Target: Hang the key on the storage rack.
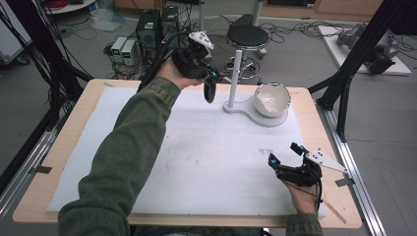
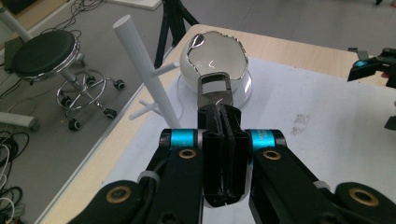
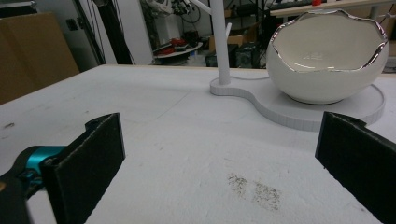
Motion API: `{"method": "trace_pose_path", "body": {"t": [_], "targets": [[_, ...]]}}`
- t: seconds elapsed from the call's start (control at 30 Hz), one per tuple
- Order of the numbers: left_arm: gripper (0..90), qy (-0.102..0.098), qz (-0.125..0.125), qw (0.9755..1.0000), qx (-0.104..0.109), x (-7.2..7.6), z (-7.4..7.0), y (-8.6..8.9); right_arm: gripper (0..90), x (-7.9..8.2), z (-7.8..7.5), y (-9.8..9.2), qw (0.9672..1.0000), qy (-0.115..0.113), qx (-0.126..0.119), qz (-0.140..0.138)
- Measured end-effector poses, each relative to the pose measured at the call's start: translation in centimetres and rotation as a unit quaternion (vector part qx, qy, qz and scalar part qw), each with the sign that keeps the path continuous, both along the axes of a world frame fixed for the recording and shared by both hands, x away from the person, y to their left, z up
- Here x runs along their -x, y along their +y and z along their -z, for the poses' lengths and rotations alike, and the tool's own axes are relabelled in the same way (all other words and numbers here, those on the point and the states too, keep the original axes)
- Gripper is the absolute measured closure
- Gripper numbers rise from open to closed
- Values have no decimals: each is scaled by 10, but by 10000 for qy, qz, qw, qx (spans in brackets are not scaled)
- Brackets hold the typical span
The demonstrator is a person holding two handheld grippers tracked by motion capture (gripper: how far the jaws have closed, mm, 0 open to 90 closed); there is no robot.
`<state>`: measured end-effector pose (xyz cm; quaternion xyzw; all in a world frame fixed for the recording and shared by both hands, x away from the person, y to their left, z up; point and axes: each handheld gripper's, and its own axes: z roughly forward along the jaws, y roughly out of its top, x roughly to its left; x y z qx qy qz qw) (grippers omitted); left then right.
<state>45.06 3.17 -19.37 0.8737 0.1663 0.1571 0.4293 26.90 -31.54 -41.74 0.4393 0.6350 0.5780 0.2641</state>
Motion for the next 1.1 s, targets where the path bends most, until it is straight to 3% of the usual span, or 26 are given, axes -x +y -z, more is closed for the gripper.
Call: {"method": "trace_pose_path", "body": {"t": [0.23, 0.43, 0.63, 0.9, 1.1], "targets": [[874, -65, -28, 9999, 149, -7, 1, -21, 4, 0, 0, 1, 9999, 41, -71, -66], [874, -159, -206, 9995, 167, -15, 4, -34, 4, 1, 2, -1, 9999, 83, -63, -75], [874, -259, -412, 9988, 2, -22, 15, -48, 4, 2, 1, -1, 9999, 72, -115, -93], [874, -181, -520, 9985, 60, -28, 21, -53, 4, 0, 2, 0, 9997, 76, -114, -188], [873, -141, -599, 9981, -26, -37, 28, -51, 4, 1, 2, 2, 9997, 106, -78, -219]]}}
